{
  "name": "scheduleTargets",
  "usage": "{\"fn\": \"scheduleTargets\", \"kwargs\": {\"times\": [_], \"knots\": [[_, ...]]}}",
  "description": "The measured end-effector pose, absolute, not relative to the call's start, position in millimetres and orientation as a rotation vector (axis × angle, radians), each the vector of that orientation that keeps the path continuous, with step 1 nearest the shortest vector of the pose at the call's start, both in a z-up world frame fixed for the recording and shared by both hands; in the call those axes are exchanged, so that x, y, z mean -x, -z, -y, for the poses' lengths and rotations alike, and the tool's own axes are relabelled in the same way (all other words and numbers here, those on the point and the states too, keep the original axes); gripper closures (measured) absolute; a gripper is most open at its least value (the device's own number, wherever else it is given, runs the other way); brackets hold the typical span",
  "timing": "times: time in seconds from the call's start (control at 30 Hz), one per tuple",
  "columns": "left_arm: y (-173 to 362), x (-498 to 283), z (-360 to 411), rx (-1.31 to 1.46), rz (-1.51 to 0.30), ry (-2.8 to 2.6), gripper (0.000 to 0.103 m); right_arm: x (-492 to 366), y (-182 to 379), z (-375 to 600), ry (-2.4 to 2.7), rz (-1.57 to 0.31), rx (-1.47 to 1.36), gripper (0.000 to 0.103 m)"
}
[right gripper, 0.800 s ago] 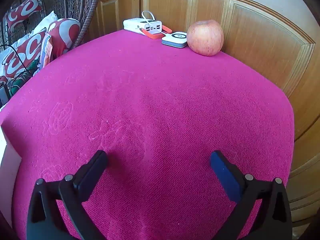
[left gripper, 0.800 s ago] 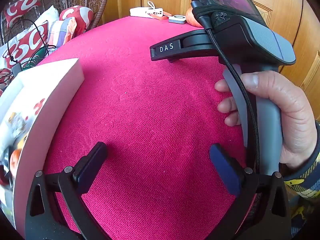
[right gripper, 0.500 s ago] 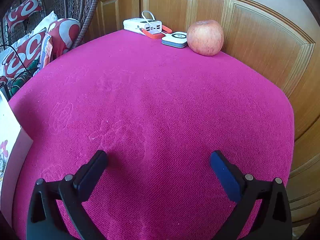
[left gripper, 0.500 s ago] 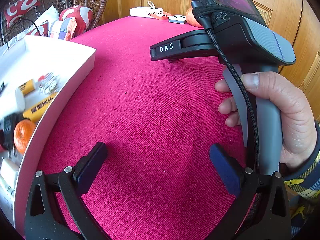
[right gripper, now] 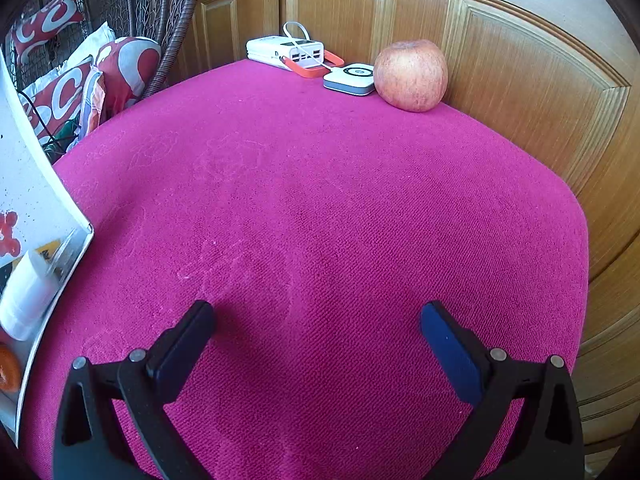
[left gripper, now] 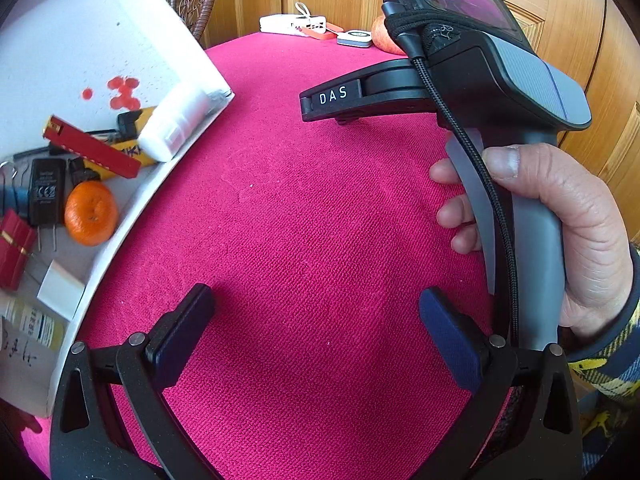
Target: Organize rigid objects
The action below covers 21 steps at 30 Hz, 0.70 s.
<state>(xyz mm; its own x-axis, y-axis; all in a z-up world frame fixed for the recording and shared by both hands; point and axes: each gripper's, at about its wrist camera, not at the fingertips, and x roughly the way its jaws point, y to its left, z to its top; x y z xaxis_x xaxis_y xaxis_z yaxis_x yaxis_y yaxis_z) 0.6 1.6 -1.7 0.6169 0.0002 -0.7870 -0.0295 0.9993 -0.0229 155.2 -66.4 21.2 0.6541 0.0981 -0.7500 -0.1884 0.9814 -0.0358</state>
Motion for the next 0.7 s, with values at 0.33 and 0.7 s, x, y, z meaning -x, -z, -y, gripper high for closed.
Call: {"fn": "scheduleTargets", "kwargs": {"times": [0.33,0.7], "knots": [[-0.1,0.5,-1.4,0.035,-0.906,-0.017,0.0,-153.9,-21.3,66.3,-0.161,-0.842,0.115,0.0],[0.4,-0.1,-1.8,0.035,-0.906,-0.017,0.0,-153.8,-20.7,66.0,-0.161,-0.844,0.115,0.0]]}}
